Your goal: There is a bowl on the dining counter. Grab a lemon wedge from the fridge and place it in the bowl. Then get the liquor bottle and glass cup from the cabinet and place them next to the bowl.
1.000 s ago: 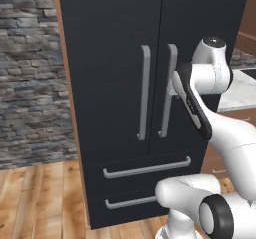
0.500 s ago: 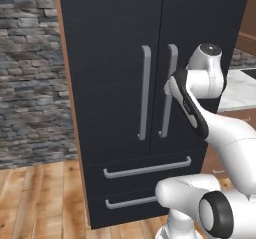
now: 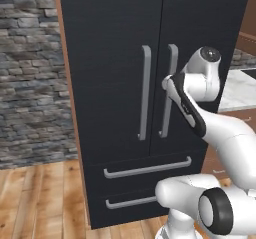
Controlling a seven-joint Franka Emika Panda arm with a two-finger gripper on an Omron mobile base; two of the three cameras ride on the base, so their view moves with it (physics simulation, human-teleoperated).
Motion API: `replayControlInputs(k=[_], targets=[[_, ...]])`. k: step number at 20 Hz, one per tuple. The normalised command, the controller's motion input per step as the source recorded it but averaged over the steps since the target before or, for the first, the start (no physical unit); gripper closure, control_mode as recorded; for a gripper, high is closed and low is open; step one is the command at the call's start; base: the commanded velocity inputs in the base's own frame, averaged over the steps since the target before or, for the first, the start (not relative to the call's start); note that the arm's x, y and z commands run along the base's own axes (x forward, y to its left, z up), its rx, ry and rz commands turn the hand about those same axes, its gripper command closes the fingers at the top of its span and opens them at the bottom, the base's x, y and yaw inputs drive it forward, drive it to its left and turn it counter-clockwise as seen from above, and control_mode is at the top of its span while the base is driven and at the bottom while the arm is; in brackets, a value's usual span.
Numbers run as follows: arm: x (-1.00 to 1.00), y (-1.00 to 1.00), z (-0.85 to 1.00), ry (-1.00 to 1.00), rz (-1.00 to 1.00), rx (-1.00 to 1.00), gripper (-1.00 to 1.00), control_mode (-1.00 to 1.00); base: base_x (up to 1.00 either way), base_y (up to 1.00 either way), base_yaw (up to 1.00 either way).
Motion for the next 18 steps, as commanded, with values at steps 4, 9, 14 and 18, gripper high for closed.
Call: replayControlInputs(k=[4, 9, 14, 18], targets=[[0.33, 0.00, 0.00, -0.20, 0.00, 0.00, -1.00, -1.00, 0.00, 0.00, 0.00], [0.32, 0.00, 0.00, -0.13, 0.00, 0.00, -1.00, -1.00, 0.00, 0.00, 0.00], [0.38, -0.02, 0.00, -0.04, -0.01, 0.00, -1.00, -1.00, 0.00, 0.00, 0.00], [0.43, -0.08, 0.00, 0.00, -0.02, 0.00, -1.00, -1.00, 0.00, 0.00, 0.00]])
